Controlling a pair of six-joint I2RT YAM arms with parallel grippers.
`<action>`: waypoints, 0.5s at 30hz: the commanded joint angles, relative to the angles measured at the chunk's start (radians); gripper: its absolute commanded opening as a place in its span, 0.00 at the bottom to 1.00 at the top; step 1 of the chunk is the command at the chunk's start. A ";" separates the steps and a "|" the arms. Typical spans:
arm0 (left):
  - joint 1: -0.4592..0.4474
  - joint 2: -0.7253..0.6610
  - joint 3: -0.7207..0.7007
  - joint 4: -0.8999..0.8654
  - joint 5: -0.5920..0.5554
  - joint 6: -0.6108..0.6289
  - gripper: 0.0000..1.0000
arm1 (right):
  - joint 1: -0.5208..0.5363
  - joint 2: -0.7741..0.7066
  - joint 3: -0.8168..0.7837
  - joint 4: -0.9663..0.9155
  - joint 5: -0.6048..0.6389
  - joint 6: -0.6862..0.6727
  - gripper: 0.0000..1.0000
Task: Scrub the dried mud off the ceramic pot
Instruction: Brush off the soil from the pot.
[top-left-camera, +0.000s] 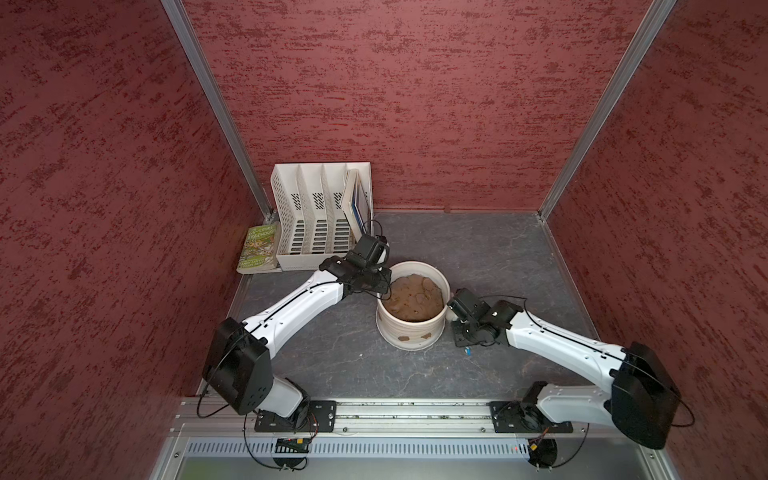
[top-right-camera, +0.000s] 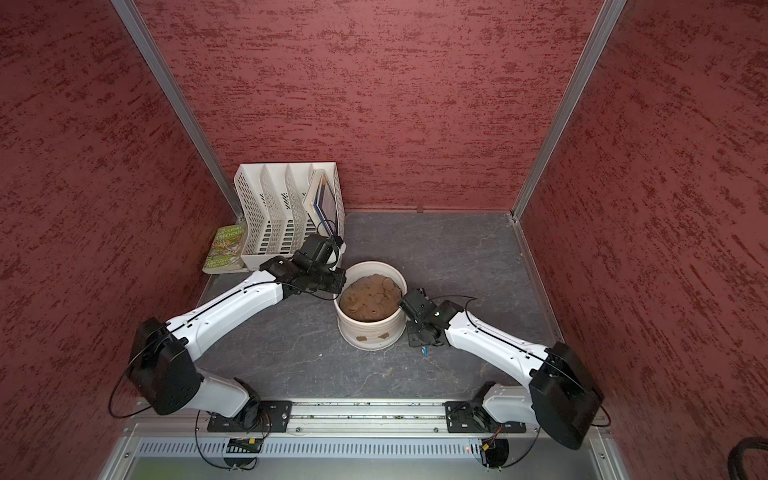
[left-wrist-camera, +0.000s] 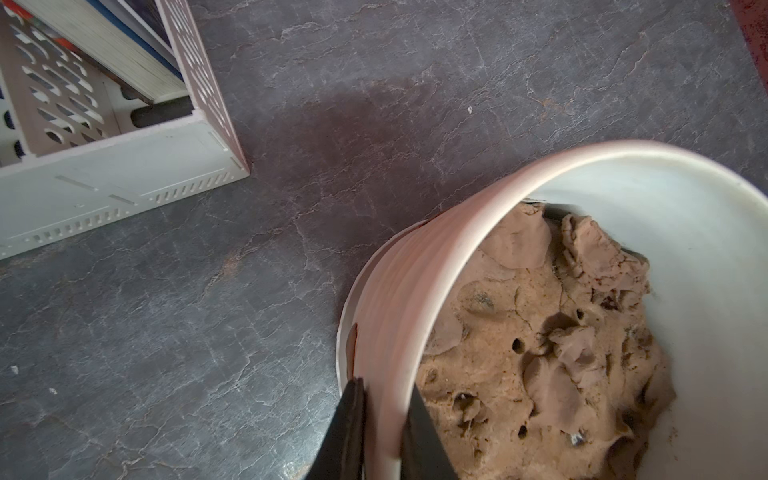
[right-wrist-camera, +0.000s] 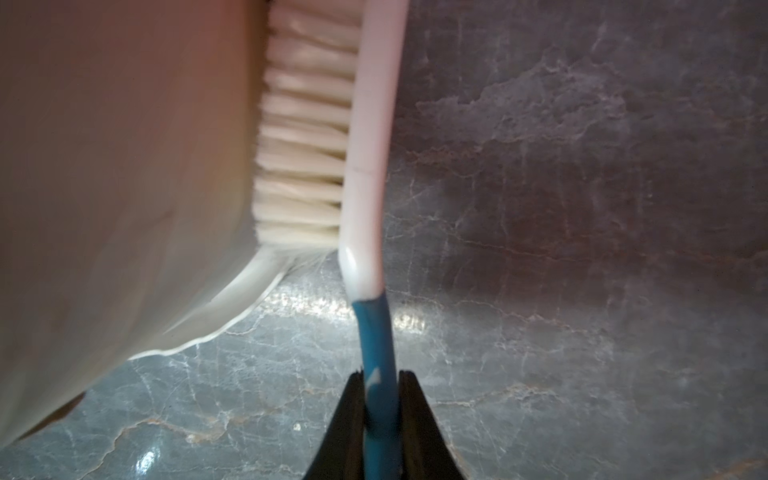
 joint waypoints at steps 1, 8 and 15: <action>-0.006 0.021 0.018 0.048 0.044 -0.031 0.00 | -0.055 0.003 -0.011 -0.019 0.050 0.051 0.00; 0.003 0.012 -0.001 0.031 0.024 -0.074 0.00 | -0.110 0.008 -0.022 -0.042 0.067 0.099 0.00; 0.003 -0.010 -0.032 0.045 0.035 -0.056 0.00 | 0.001 -0.183 -0.023 0.048 -0.062 -0.028 0.00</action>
